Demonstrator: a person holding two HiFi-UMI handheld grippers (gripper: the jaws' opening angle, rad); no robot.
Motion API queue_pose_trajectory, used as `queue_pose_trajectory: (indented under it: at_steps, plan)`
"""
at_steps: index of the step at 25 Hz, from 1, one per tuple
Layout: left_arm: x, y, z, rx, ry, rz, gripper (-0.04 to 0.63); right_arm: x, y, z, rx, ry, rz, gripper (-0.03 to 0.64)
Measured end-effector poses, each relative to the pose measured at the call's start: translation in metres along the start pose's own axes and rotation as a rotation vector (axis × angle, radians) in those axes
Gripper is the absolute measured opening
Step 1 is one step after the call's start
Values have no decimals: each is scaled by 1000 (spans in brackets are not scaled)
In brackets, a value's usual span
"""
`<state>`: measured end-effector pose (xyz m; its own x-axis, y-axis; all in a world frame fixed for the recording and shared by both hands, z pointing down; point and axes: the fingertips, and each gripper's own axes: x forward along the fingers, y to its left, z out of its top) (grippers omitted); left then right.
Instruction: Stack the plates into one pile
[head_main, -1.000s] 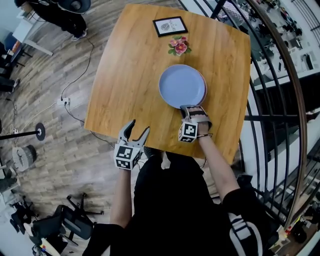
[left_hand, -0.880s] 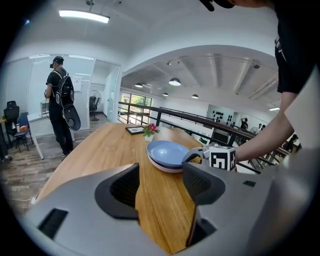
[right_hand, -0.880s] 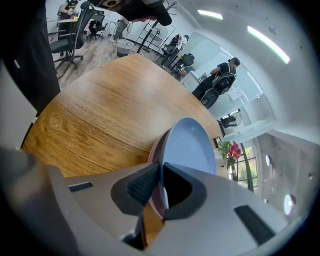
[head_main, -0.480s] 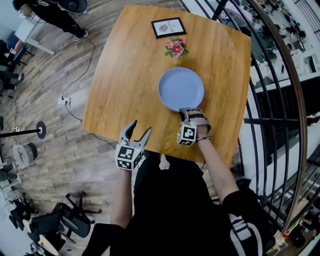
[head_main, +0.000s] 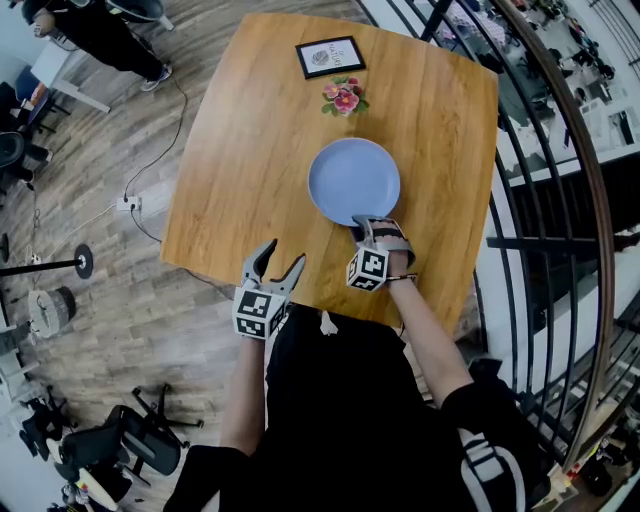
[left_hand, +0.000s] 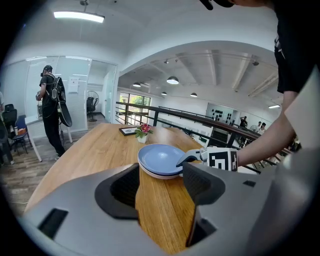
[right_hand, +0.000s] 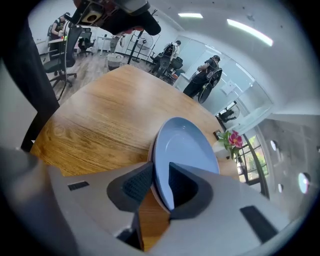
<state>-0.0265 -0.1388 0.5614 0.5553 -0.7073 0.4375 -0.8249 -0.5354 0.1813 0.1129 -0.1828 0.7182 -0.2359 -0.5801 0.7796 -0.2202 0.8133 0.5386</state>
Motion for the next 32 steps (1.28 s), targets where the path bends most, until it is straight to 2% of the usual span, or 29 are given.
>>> queue_pose_trajectory:
  at_steps: [10, 12, 16, 21, 22, 26, 28, 32]
  plan:
    - [8, -8, -1, 5, 15, -25, 288, -12, 4, -23, 111, 9, -13, 107]
    - [11, -9, 2, 12, 7, -34, 288, -15, 0, -26, 168, -1, -16, 90]
    - [16, -16, 4, 20, 3, -59, 287, -29, -13, -30, 296, -45, -27, 9]
    - [21, -20, 6, 35, 1, -79, 282, -49, -19, -39, 446, -94, -12, 9]
    - [21, -21, 7, 39, 0, -83, 260, -52, -21, -41, 478, -103, -7, 9]
    - [22, -29, 7, 43, 0, -107, 73, -62, -25, -51, 589, -153, 8, 9]
    - [23, -34, 5, 31, 4, -123, 37, -67, -28, -54, 599, -168, -8, 9]
    - [28, -38, 10, 46, -16, -140, 28, -76, -30, -51, 607, -205, -25, 9]
